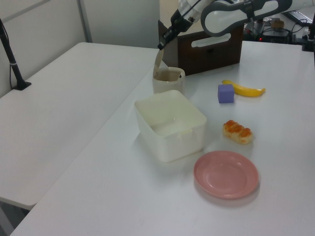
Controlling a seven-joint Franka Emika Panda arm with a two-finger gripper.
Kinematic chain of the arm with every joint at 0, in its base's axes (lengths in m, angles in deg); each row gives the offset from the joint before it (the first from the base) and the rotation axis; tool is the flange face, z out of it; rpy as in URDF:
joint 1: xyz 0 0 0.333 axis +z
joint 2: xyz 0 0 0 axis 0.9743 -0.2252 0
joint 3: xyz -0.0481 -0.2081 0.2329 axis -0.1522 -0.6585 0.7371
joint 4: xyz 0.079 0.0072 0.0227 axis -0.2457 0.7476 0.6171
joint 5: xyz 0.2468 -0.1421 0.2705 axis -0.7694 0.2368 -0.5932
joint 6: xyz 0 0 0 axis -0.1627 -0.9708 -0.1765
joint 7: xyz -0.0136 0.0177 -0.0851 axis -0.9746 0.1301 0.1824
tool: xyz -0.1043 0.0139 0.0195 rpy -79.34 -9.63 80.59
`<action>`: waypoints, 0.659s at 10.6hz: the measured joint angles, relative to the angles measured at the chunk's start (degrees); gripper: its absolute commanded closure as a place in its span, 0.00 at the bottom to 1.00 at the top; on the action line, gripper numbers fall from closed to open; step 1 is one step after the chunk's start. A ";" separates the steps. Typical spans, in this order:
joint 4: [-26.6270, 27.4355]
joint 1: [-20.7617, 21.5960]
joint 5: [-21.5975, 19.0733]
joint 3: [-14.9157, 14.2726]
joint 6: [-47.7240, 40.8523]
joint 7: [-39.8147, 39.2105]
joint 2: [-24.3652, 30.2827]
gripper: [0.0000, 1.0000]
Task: Close the trash can
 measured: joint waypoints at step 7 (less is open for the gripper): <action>-0.04 -0.40 -0.01 -0.05 -0.02 0.18 2.13 0.99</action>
